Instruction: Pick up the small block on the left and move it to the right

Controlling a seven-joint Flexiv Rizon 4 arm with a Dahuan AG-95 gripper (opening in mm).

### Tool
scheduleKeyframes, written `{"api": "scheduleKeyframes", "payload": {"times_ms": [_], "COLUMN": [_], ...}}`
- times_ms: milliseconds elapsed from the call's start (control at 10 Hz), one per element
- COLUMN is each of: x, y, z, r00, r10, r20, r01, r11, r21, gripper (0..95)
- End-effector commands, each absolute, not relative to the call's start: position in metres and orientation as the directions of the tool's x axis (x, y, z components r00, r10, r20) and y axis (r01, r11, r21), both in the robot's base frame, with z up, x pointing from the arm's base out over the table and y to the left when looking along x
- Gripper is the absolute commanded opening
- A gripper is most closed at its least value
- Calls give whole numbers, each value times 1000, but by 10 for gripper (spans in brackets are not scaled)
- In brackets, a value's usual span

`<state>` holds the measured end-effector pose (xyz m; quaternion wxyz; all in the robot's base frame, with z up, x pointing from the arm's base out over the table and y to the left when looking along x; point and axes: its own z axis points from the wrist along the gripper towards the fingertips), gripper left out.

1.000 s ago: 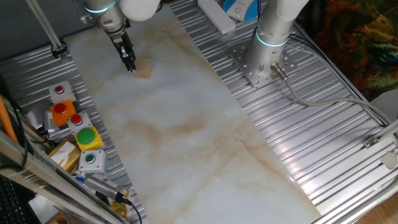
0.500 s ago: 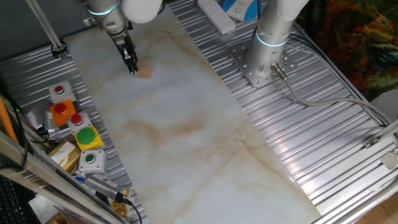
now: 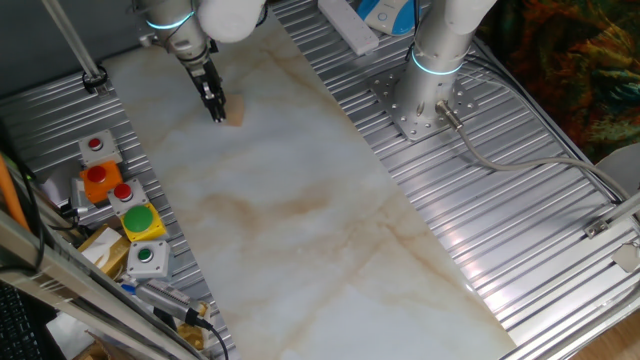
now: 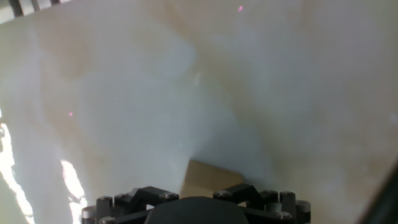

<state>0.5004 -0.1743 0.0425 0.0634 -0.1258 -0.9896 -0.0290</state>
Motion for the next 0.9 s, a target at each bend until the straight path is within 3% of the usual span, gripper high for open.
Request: {"api": "scheduleKeyframes", "payload": {"times_ms": [100,400,500,700,900], "x": [497,491,491,493,493], "y": [-174,-174,-174,-174,-174], "z": [42,39,39,41,44], "r00": [-960,-961,-961,-961,-963], "r10": [245,247,247,247,243], "r20": [136,124,122,121,120], "r01": [253,253,253,253,248], "r11": [966,967,967,967,968], "r21": [44,41,36,33,34], "gripper": [760,760,380,0,0]}}
